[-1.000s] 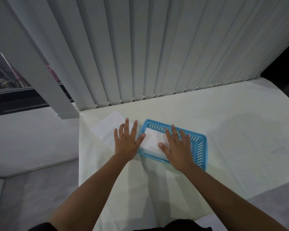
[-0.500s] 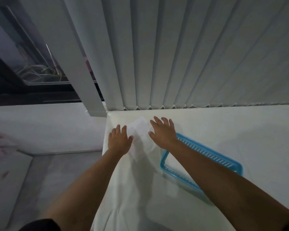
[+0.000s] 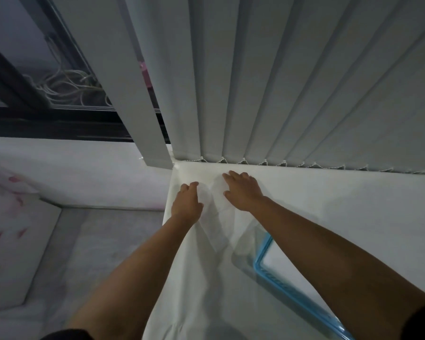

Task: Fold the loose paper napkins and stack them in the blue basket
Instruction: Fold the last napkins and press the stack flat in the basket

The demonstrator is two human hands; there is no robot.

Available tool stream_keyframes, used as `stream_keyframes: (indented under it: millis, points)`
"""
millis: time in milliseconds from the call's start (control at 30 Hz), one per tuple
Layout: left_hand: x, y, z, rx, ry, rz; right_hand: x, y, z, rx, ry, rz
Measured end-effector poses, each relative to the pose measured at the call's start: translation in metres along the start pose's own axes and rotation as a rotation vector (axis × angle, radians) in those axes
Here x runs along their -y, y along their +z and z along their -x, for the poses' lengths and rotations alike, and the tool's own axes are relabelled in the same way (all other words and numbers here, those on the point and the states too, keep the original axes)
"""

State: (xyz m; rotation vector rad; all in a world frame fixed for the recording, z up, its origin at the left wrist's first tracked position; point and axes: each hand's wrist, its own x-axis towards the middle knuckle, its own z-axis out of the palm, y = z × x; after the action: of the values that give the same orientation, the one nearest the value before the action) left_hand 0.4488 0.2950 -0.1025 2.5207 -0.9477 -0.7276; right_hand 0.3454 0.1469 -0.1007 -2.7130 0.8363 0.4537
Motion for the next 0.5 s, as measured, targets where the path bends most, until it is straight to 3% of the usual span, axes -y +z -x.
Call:
stream_keyframes:
  millis: [167, 333, 500]
  points:
    - [0.003, 0.0, -0.004, -0.031, 0.051, 0.116, 0.003, 0.0, -0.007, -0.064, -0.04, -0.071]
    - [0.005, -0.009, 0.006, -0.091, 0.169, 0.194, -0.005, -0.011, 0.0, -0.242, -0.103, -0.082]
    - [0.001, -0.008, 0.038, 0.048, 0.221, 0.397, -0.029, -0.008, 0.04, -0.268, -0.127, -0.077]
